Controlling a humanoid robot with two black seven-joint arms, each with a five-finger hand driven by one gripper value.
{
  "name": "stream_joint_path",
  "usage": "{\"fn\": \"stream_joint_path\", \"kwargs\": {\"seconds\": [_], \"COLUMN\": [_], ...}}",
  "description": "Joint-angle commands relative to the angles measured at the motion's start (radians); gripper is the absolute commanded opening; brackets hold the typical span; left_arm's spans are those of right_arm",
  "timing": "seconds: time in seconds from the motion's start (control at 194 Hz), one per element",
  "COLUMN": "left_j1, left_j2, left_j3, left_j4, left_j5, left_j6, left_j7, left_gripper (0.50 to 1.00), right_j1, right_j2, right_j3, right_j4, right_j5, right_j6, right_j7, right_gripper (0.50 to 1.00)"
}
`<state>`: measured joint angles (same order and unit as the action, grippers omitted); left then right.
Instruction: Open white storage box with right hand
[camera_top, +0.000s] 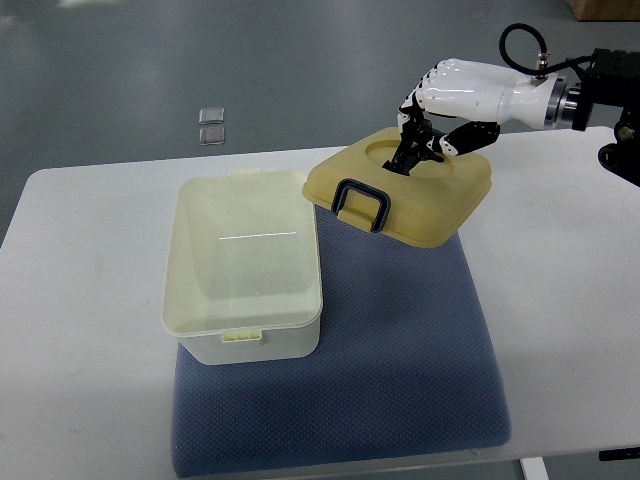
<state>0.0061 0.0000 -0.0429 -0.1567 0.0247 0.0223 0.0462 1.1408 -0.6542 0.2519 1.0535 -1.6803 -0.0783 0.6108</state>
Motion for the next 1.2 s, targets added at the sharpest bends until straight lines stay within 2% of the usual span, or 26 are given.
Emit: {"fn": "stream_joint_path", "kwargs": {"seconds": [0.0,0.453,0.839,1.158,1.163,1.168,1.174,1.179,1.184,1.189,1.194], "left_j1": [0.0,0.0,0.0,0.0,0.0,0.0,0.0,0.0,0.0,0.0,0.0], "left_j2": [0.0,0.0,0.0,0.0,0.0,0.0,0.0,0.0,0.0,0.0,0.0], "left_j3": [0.0,0.0,0.0,0.0,0.0,0.0,0.0,0.0,0.0,0.0,0.0], "left_j4": [-0.001,-0.001,0.0,0.0,0.0,0.0,0.0,0.0,-0.001,-0.001,0.0], "left_j5": [0.0,0.0,0.0,0.0,0.0,0.0,0.001,0.001,0.0,0.0,0.001], "left_j6": [0.001,-0.001,-0.001,-0.001,-0.001,-0.001,0.001,0.001,-0.001,-0.001,0.001], "left_j7": [0.0,0.0,0.0,0.0,0.0,0.0,0.0,0.0,0.0,0.0,0.0], "left_gripper": [1.0,1.0,1.0,1.0,1.0,1.0,1.0,1.0,1.0,1.0,1.0], "right_j1": [-0.053,-0.167,-0.194,-0.194,-0.193,-0.193,-0.194,-0.194,-0.194,-0.194,-0.194], "right_j2": [-0.015,-0.022,0.001,0.074,0.077,0.077,0.08,0.08,0.083,0.084,0.085], "right_j3": [0.04,0.073,0.072,0.072,0.072,0.072,0.072,0.072,0.072,0.072,0.072], "right_j4": [-0.001,-0.033,-0.03,-0.021,-0.02,-0.02,-0.02,-0.02,-0.02,-0.02,-0.02], "right_j5": [-0.001,-0.019,-0.078,-0.107,-0.107,-0.107,-0.107,-0.107,-0.108,-0.108,-0.107], "right_j6": [0.0,-0.083,-0.086,-0.086,-0.086,-0.086,-0.086,-0.086,-0.086,-0.086,-0.086], "right_j7": [0.0,0.0,0.0,0.0,0.0,0.0,0.0,0.0,0.0,0.0,0.0], "right_gripper": [0.5,0.5,0.5,0.5,0.531,0.531,0.572,0.572,0.606,0.607,0.641]}}
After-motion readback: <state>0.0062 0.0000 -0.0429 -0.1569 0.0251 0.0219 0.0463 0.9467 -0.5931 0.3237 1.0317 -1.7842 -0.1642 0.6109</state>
